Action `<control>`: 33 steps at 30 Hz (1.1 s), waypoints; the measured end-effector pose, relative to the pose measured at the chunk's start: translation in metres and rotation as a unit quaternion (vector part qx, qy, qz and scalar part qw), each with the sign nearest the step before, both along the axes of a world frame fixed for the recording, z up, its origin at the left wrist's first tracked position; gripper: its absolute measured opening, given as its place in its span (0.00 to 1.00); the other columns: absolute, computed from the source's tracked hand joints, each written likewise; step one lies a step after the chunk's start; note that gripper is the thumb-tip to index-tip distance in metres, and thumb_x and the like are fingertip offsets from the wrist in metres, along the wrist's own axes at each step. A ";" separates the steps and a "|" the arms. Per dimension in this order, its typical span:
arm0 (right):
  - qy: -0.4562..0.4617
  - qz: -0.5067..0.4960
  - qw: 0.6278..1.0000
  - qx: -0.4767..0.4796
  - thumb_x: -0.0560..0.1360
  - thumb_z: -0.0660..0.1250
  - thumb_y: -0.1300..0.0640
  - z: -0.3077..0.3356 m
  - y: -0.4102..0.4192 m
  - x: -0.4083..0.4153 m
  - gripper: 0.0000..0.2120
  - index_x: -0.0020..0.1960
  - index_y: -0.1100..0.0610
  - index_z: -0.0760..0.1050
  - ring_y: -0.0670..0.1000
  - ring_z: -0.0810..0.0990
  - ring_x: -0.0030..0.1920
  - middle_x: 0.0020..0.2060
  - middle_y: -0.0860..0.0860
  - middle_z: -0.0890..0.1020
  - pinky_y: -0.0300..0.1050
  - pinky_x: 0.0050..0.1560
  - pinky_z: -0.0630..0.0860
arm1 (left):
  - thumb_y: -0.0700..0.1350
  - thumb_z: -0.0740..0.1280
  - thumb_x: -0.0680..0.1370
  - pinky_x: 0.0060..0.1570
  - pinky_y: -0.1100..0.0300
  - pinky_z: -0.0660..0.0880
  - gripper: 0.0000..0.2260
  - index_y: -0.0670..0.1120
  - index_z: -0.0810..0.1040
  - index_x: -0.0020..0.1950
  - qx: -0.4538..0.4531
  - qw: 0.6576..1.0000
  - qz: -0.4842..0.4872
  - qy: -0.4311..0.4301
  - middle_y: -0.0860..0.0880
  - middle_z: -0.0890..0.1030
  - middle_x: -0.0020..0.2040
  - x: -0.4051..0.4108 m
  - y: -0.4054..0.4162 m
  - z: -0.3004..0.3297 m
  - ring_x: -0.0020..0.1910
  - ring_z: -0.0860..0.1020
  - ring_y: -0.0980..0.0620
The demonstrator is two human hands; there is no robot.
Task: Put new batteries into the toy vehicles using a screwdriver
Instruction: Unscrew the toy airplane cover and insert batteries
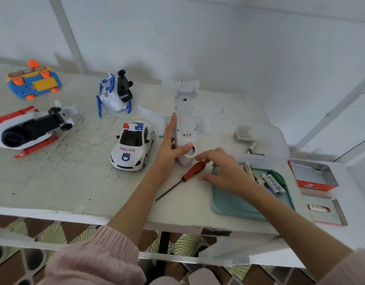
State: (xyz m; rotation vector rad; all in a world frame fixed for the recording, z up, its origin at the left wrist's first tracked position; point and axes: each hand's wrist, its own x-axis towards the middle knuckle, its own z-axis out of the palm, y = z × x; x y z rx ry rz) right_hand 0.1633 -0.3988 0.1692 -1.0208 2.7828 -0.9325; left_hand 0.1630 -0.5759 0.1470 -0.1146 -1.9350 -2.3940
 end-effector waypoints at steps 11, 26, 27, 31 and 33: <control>0.086 0.062 0.994 0.025 0.60 0.77 0.56 -0.012 -0.003 0.001 0.11 0.42 0.54 0.83 0.52 0.66 0.42 0.42 0.48 0.68 0.44 0.42 0.67 | 0.42 0.70 0.70 0.64 0.55 0.71 0.37 0.70 0.57 0.69 0.017 1.000 -0.008 0.001 0.51 0.63 0.76 -0.004 -0.002 -0.005 0.69 0.70 0.51; -0.244 -0.063 0.941 -0.226 0.69 0.72 0.67 0.061 0.019 0.005 0.12 0.47 0.58 0.73 0.53 0.81 0.30 0.35 0.55 0.84 0.43 0.34 0.78 | 0.41 0.71 0.69 0.68 0.51 0.67 0.38 0.69 0.58 0.70 0.030 0.999 -0.021 0.002 0.52 0.62 0.76 -0.004 -0.002 -0.004 0.70 0.69 0.52; -0.215 -0.075 0.944 -0.238 0.68 0.72 0.66 0.061 0.019 0.005 0.11 0.47 0.56 0.75 0.51 0.80 0.28 0.34 0.53 0.83 0.40 0.32 0.77 | 0.42 0.71 0.69 0.69 0.51 0.67 0.38 0.69 0.58 0.70 0.027 0.999 -0.023 -0.001 0.52 0.62 0.76 -0.003 -0.001 -0.003 0.70 0.69 0.52; -0.084 -0.114 0.960 -0.241 0.65 0.75 0.63 0.056 0.020 0.003 0.11 0.43 0.50 0.80 0.42 0.81 0.36 0.36 0.43 0.83 0.34 0.41 0.77 | 0.42 0.71 0.70 0.67 0.53 0.69 0.38 0.71 0.58 0.69 0.017 1.000 -0.020 -0.002 0.53 0.64 0.75 -0.001 0.000 -0.001 0.69 0.70 0.54; -0.030 -0.118 0.967 -0.223 0.65 0.75 0.63 0.054 0.020 0.002 0.11 0.44 0.51 0.81 0.39 0.82 0.41 0.39 0.42 0.83 0.31 0.46 0.76 | 0.42 0.71 0.70 0.66 0.54 0.70 0.37 0.72 0.59 0.68 0.018 1.000 -0.019 -0.003 0.53 0.64 0.75 -0.001 0.000 -0.001 0.68 0.71 0.53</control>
